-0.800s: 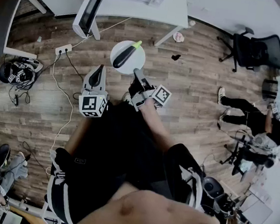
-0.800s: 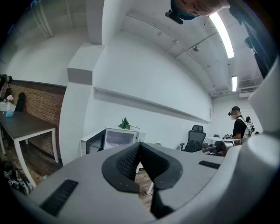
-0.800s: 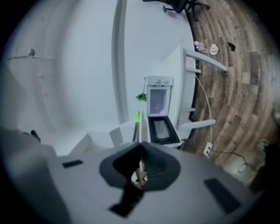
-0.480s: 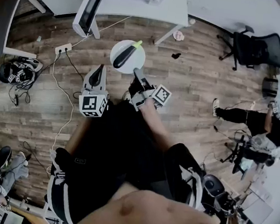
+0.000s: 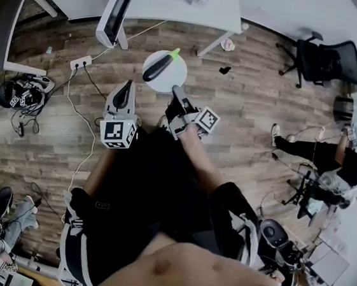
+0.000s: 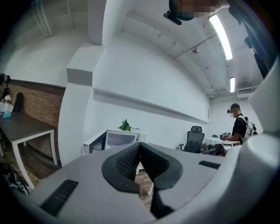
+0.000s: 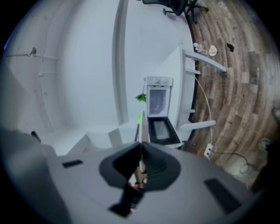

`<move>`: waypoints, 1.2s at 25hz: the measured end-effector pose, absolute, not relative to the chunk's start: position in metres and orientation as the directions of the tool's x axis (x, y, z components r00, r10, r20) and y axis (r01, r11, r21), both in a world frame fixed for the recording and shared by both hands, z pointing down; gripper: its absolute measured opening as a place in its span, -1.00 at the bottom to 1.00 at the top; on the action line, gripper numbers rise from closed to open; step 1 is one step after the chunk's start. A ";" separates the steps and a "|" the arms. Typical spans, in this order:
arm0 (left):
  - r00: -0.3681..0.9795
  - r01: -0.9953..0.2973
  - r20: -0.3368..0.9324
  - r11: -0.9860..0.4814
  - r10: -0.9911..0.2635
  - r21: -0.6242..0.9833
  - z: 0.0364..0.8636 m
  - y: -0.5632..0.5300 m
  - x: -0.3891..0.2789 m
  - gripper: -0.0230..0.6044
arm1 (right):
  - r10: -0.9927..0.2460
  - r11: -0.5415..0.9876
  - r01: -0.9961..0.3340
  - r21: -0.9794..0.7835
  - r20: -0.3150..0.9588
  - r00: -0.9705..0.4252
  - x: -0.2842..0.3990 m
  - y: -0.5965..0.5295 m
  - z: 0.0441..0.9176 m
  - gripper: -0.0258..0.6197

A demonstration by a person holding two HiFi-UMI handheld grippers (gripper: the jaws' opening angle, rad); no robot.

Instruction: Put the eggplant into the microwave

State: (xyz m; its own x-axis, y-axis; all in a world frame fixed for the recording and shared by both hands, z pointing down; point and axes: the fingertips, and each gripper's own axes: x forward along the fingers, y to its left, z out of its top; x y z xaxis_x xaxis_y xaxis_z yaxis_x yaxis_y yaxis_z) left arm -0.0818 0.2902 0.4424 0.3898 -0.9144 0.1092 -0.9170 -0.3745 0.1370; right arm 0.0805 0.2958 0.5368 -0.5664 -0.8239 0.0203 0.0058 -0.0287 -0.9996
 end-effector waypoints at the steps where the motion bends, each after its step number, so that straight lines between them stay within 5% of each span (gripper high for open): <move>1: 0.393 -0.916 0.107 -0.378 -0.914 0.135 0.442 0.289 -0.085 -0.82 | -0.827 -0.026 0.004 -1.000 0.019 -0.562 0.078 0.295 0.538 -0.81; 30: 0.460 -0.885 0.128 -0.441 -0.879 0.149 0.456 0.241 -0.122 -0.82 | -0.861 -0.022 0.036 -0.999 0.001 -0.508 0.033 0.247 0.542 -0.81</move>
State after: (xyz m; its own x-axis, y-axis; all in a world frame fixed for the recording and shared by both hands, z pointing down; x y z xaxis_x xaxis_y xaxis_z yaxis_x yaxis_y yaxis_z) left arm -0.1224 0.2408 0.4565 0.4596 -0.8788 0.1280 -0.8850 -0.4411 0.1494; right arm 0.0330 0.2467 0.5417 -0.5078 -0.8614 0.0005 0.0364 -0.0221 -0.9991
